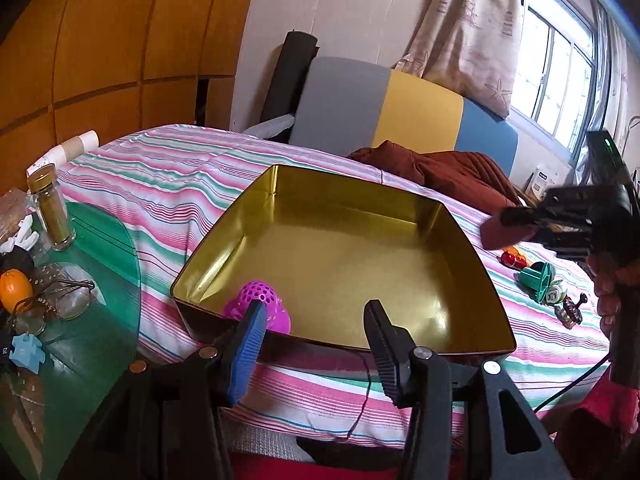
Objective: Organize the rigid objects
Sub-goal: 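Lower the lavender oval into the gold tray and open the right gripper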
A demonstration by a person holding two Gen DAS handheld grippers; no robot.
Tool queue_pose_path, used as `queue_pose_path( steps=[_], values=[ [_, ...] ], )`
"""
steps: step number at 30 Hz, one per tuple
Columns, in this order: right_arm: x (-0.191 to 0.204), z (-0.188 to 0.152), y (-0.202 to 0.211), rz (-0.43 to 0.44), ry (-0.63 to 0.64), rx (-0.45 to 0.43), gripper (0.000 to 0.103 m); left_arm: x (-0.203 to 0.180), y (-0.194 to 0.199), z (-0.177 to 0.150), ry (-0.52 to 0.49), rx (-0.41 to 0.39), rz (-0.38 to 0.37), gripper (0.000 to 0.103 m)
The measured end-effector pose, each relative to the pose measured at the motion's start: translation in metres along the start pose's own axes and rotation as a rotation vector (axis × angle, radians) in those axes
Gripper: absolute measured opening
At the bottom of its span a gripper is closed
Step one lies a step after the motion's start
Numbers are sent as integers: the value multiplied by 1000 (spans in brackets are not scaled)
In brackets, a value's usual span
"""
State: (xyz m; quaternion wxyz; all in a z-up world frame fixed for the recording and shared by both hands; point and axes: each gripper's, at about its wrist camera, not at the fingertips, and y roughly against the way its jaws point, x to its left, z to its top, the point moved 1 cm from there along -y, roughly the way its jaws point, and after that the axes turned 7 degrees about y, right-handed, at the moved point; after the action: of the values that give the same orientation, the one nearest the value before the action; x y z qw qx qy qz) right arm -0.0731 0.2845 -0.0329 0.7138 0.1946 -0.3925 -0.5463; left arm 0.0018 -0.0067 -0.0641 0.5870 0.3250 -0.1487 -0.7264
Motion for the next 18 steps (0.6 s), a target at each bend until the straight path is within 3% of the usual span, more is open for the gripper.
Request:
queue_pose_path(
  steps=[6, 10, 16, 18],
  values=[
    [67, -16, -67, 131, 55, 174, 29, 5, 4, 0, 2, -3, 10, 51],
    [92, -29, -114, 201, -7, 279, 29, 12, 9, -1, 8, -8, 17, 51],
    [113, -31, -163, 324, -129, 334, 30, 23, 12, -1, 24, -3, 36, 51],
    [122, -28, -166, 306, -117, 321, 36, 26, 13, -1, 28, 1, 37, 51]
  ],
)
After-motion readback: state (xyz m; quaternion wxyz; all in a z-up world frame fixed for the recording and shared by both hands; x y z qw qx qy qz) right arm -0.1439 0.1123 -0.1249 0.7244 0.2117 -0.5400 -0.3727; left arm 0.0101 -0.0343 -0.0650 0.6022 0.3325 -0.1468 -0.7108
